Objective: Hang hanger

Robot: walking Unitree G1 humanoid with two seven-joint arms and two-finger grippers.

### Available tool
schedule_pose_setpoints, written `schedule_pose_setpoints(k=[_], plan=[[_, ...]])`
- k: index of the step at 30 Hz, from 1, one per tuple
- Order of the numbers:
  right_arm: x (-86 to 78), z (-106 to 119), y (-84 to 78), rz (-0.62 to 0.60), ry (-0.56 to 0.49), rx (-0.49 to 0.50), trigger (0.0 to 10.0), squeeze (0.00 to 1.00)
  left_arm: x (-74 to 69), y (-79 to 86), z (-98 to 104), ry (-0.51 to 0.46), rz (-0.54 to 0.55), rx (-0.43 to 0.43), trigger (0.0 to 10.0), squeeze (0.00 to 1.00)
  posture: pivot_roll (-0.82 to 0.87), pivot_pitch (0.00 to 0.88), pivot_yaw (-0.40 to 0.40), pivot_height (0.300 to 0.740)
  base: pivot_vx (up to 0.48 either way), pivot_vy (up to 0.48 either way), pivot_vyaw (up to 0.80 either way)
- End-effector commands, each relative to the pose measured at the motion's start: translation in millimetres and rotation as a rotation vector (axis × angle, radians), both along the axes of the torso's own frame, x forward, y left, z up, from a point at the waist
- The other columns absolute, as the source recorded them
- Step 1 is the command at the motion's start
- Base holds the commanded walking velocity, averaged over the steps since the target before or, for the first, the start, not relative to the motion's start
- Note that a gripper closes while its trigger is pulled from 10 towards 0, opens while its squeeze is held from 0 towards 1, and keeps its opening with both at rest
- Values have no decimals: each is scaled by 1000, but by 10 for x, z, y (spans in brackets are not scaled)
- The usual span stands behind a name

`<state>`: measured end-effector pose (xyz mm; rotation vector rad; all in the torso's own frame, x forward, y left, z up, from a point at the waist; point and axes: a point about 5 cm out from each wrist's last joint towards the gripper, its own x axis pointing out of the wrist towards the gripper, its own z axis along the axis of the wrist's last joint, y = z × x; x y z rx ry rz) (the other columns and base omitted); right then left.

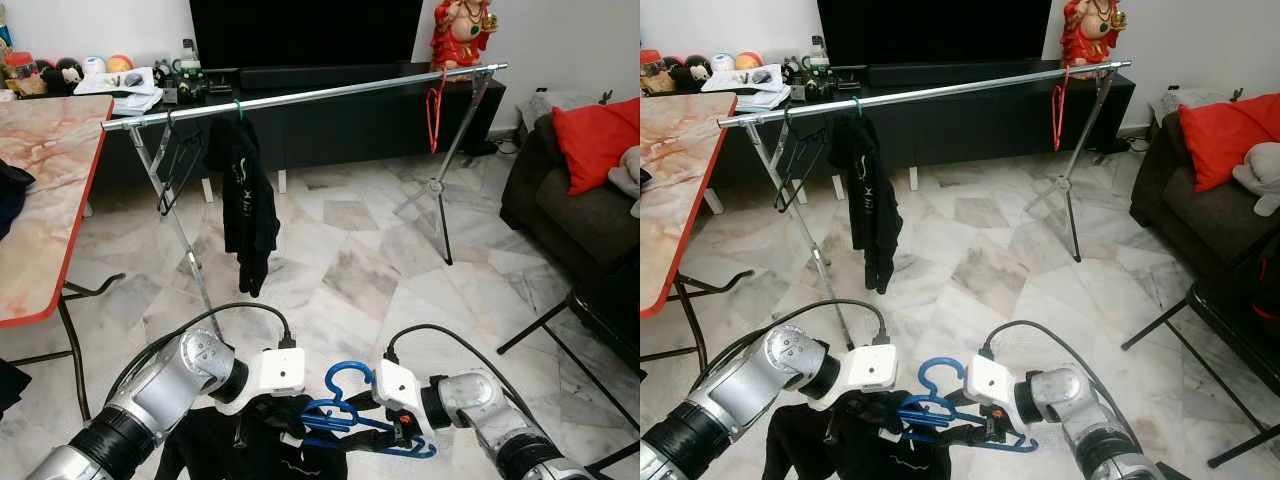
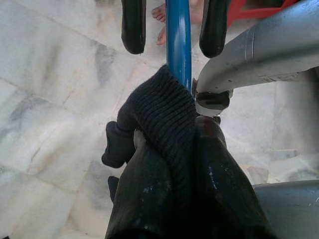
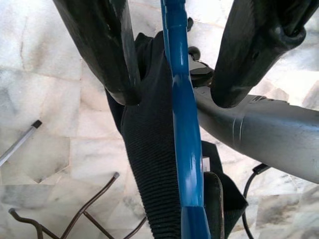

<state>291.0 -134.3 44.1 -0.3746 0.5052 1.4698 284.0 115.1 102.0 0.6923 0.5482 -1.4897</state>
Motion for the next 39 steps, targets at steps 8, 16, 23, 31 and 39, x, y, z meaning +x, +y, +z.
schedule_pose_setpoints(k=[8,16,23,31,39], plan=[[-10,-20,16,-16,18,13,0,0,-15,-146,111,-36,-62,-35,10000,0,-1,25,-23,740,0,0,0],[-7,-29,10,-32,13,12,0,0,-11,-175,138,-39,-70,-45,10000,0,-3,25,-22,740,0,0,0],[-14,-54,6,-48,12,3,0,0,-11,-198,145,-43,-73,-53,10000,0,-1,23,-24,740,0,0,0],[-11,-56,-14,-55,6,-5,0,0,-13,-216,184,-55,-76,-79,10000,0,-4,21,-25,740,0,0,0],[-9,-71,-33,-72,-10,-20,0,0,-7,-238,227,-60,-87,-119,10000,0,-4,22,-25,740,0,0,0]])
